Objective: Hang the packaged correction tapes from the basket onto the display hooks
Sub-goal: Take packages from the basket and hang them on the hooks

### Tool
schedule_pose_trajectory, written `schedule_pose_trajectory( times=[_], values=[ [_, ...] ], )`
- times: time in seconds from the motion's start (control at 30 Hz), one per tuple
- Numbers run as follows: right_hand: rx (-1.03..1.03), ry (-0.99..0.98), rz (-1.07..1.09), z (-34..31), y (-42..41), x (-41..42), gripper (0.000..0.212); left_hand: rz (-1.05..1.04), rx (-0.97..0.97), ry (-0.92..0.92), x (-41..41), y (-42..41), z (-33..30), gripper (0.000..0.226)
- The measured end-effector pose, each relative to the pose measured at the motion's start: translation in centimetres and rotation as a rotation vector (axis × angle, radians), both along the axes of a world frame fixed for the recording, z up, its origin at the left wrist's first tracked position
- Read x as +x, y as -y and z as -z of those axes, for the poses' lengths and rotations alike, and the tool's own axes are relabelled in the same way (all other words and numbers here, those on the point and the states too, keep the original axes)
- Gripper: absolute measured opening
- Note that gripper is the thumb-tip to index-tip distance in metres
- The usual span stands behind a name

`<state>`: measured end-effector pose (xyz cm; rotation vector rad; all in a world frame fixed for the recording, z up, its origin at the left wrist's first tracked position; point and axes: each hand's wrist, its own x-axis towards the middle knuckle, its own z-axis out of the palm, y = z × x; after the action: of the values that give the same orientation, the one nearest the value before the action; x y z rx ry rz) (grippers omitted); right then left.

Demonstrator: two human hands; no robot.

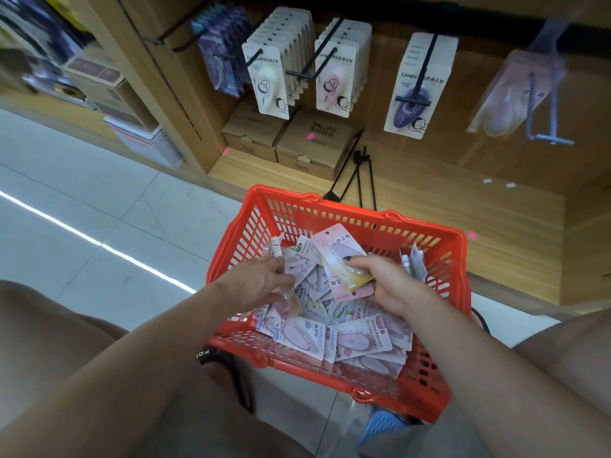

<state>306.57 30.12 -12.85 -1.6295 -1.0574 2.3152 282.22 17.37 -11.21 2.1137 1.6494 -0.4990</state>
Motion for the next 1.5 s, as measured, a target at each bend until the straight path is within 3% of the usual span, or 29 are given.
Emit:
schedule_pose_trajectory(
  times=[0.2,0.33,0.5,0.67,0.9,1.07,1.17,1.27,1.37,1.5],
  values=[
    [0.023,-0.041,0.052,-1.8,-1.7,1.0,0.034,-0.174,0.013,0.267,1.3,-0.6,-2.0,0.031],
    [0.036,-0.044,0.045,-2.3,-1.7,1.6,0.032,-0.194,0.001,0.318,2.8,-0.3,-2.1,0.030],
    [0.035,-0.044,0.023,-3.0,-1.2,2.3,0.030,-0.152,0.006,0.281,4.5,-0.6,-2.5,0.026],
    [-0.094,-0.206,0.145,-3.3,-0.8,3.6,0.039,-0.097,0.073,0.435,5.4,-1.5,-4.7,0.029],
    [-0.174,-0.386,0.082,-4.1,-0.7,4.8,0.040,0.019,0.163,0.542,6.2,-2.4,-6.8,0.034],
    [-0.141,-0.391,0.314,-4.7,-1.6,5.1,0.033,-0.023,0.199,0.647,6.5,-2.7,-7.5,0.032],
    [-0.128,-0.394,0.396,-5.0,-2.3,5.6,0.044,-0.137,0.190,0.743,6.8,-3.2,-7.9,0.014],
    [-0.108,-0.396,0.459,-5.4,-2.5,6.2,0.035,-0.424,0.043,0.920,5.7,-3.9,-7.0,0.024],
    [-0.078,-0.405,0.501,-5.9,-2.4,6.6,0.033,-0.722,-0.024,0.964,4.3,-4.4,-5.9,0.017],
    [-0.033,-0.423,0.443,-6.7,-1.6,6.2,0.035,-0.840,-0.015,1.074,4.7,-5.4,-5.8,0.033]
  ],
)
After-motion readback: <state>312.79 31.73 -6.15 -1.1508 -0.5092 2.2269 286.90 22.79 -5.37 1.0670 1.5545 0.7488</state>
